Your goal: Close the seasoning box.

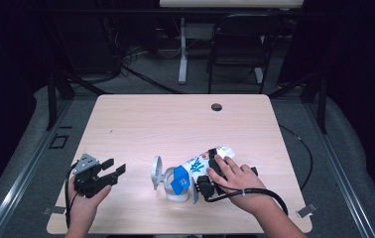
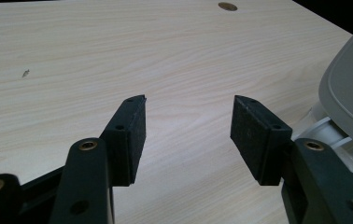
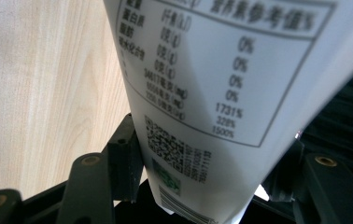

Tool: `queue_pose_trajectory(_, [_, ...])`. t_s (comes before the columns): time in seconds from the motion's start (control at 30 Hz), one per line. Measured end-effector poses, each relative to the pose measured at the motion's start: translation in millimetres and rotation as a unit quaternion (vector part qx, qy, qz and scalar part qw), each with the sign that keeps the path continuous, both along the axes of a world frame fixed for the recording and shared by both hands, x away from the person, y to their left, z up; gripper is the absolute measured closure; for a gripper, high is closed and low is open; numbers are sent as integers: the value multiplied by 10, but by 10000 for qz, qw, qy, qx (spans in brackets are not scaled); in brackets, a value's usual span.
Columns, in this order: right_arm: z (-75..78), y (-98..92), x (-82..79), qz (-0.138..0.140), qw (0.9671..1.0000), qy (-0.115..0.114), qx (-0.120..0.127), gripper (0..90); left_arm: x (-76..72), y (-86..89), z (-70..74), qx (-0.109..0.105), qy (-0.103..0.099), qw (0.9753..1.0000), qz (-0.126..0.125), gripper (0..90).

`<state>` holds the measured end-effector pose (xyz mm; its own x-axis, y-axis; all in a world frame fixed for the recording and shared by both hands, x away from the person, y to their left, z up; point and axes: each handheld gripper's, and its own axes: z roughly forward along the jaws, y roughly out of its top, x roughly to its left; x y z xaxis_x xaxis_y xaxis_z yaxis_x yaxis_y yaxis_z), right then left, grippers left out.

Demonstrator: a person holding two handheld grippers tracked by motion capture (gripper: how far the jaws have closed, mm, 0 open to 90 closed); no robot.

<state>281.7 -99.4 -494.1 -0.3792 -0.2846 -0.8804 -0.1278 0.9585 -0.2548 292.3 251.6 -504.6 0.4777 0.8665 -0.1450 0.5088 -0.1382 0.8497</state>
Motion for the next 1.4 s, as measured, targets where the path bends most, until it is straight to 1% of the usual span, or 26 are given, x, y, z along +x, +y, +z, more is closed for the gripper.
queue_pose_trajectory(0.3, [6, 1, -1, 7, 10000, -21, -52, 425, 2, -1, -5, -1, 10, 10000, 8, 458])
queue_pose_trajectory(0.63, [-4, -1, 1, 23, 10000, -17, -8, 427, 1, -5, -5, 7, 7, 10000, 5, 458])
queue_pose_trajectory(1.4, [3, 0, -2, 36, 10000, -45, -72, 428, 0, -5, -2, 14, 6, 10000, 7, 458])
